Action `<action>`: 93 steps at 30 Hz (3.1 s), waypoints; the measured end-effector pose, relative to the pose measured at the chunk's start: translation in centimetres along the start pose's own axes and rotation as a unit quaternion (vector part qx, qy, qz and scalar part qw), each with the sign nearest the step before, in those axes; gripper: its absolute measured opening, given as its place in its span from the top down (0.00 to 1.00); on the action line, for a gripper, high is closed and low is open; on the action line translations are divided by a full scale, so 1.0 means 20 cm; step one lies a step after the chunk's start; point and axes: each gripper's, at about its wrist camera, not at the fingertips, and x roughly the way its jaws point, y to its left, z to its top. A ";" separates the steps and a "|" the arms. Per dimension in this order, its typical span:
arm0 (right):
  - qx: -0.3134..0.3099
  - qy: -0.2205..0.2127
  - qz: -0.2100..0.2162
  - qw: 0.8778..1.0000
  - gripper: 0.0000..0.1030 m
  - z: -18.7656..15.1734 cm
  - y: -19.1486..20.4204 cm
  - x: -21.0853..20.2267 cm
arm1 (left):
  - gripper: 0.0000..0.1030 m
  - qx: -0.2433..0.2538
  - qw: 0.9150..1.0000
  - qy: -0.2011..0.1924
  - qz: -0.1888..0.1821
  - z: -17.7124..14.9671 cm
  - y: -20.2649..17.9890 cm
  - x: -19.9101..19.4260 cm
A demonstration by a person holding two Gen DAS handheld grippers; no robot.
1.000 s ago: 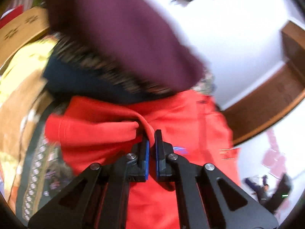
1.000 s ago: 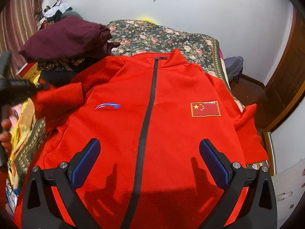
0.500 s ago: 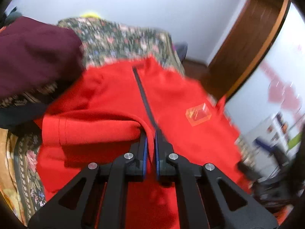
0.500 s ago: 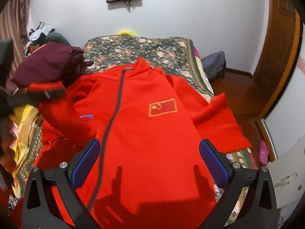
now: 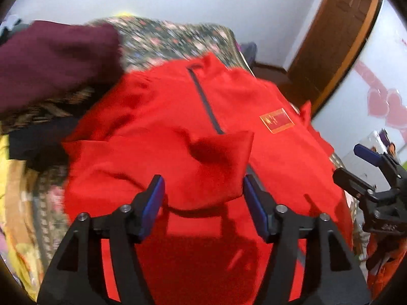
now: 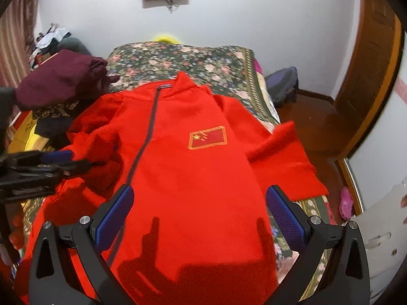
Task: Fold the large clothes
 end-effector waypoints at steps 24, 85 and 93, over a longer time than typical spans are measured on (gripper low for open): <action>-0.180 0.105 0.100 0.973 0.02 0.18 0.76 0.47 | 0.32 -0.135 0.984 0.030 0.115 -0.44 0.80 -0.04; -0.129 0.097 0.107 0.981 0.94 0.31 0.52 0.63 | 0.99 -0.089 0.989 0.008 0.116 -0.22 0.70 0.26; -0.059 0.006 0.092 0.994 0.95 0.43 0.23 0.30 | 0.99 -0.118 0.982 0.014 0.146 -0.28 0.79 0.20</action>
